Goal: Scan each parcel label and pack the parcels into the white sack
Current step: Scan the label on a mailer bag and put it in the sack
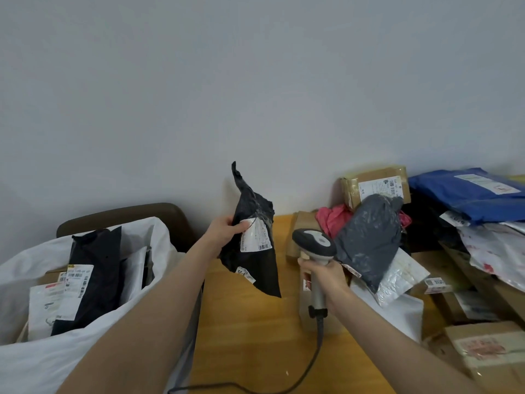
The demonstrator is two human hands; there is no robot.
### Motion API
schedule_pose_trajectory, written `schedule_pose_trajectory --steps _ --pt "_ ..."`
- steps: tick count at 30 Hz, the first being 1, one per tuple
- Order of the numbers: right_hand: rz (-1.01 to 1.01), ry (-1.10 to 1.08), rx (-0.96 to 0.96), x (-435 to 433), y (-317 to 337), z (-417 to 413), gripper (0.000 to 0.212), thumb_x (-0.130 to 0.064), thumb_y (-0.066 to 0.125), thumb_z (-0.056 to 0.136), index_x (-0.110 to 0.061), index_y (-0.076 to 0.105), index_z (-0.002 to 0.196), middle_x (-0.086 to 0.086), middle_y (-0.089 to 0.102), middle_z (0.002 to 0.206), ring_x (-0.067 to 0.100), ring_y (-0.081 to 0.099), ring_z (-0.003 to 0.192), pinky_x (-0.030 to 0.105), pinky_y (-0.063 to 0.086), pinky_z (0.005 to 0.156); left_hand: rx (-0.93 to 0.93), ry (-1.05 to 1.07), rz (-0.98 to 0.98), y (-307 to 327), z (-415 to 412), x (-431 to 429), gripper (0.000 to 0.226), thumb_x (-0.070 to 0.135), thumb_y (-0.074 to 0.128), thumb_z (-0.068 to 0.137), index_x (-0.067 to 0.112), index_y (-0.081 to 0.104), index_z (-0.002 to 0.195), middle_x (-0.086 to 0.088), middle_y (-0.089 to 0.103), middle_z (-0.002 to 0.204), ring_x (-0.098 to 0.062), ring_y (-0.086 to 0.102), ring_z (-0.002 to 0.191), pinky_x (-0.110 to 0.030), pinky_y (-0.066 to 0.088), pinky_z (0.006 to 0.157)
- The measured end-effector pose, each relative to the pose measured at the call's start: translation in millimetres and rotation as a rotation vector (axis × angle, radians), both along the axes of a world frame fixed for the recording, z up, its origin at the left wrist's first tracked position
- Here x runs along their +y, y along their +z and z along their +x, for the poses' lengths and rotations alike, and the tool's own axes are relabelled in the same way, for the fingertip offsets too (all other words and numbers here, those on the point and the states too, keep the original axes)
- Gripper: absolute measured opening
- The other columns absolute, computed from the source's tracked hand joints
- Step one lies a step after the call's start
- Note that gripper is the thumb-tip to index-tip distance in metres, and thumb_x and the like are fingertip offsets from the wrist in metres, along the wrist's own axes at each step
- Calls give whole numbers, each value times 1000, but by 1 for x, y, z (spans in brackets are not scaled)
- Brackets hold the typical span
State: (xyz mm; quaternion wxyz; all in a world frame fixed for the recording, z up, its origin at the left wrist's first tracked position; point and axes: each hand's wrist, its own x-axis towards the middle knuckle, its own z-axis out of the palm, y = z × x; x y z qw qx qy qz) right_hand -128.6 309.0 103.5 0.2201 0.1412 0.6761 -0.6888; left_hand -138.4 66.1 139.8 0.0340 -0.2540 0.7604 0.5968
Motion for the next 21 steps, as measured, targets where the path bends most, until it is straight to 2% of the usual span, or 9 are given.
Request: schedule_pose_trajectory --steps 3,6,7,10,12,14,16,19,21 --pt "-230 -93 -110 4 1 -10 24 -12 76 81 -7 62 99 10 67 79 17 64 59 29 49 58 22 -147 125 17 -5 2 20 19 65 90 8 68 106 -9 72 103 -24 68 96 -35 56 82" --pt "-382 -158 -225 2 4 -21 24 -13 77 81 -11 64 100 8 70 94 22 71 81 30 56 65 60 -261 267 29 -7 3 16 14 60 91 8 67 104 -5 72 102 -18 68 94 -28 54 79" --pt "-404 -150 -253 1 4 -22 21 -13 77 81 -10 65 98 7 71 92 21 71 80 30 56 64 61 -298 297 32 -7 4 16 13 59 90 9 67 103 -4 72 101 -16 68 93 -27 53 79" --pt "-357 -136 -277 -8 4 -24 12 -5 73 83 -5 62 78 4 63 57 12 59 46 23 48 44 59 -343 358 34 -9 4 13 13 57 91 11 67 99 -2 72 98 -15 68 91 -26 53 77" --pt "-277 -197 -236 -14 4 -27 18 2 70 82 -4 57 72 3 56 46 12 52 39 23 46 44 106 -226 348 32 -10 4 13 12 57 93 11 67 100 -4 72 99 -18 67 94 -27 54 76" --pt "-209 -274 -179 -16 4 -31 17 6 69 81 -4 57 75 5 57 52 13 53 46 28 49 53 165 -34 224 25 -10 4 17 12 61 91 12 65 108 -7 70 105 -26 63 104 -30 54 80" --pt "-196 -342 -141 -16 6 -35 16 7 68 81 -4 57 80 8 59 62 15 55 54 31 50 62 148 92 -1 14 -8 5 42 16 67 89 13 53 129 -8 63 119 -29 59 111 -32 51 84" --pt "-180 -409 -86 -15 7 -38 20 8 67 81 -7 55 75 8 60 64 15 56 58 29 51 64 -107 33 -294 -1 -1 15 49 37 60 92 13 48 133 -9 55 125 -29 56 111 -36 46 89" --pt "-177 -427 -57 -15 8 -39 22 9 66 81 -8 54 74 8 60 65 15 56 59 28 50 63 -337 -43 -268 -9 6 24 55 55 49 92 13 49 128 -10 58 122 -27 60 98 -40 52 73"
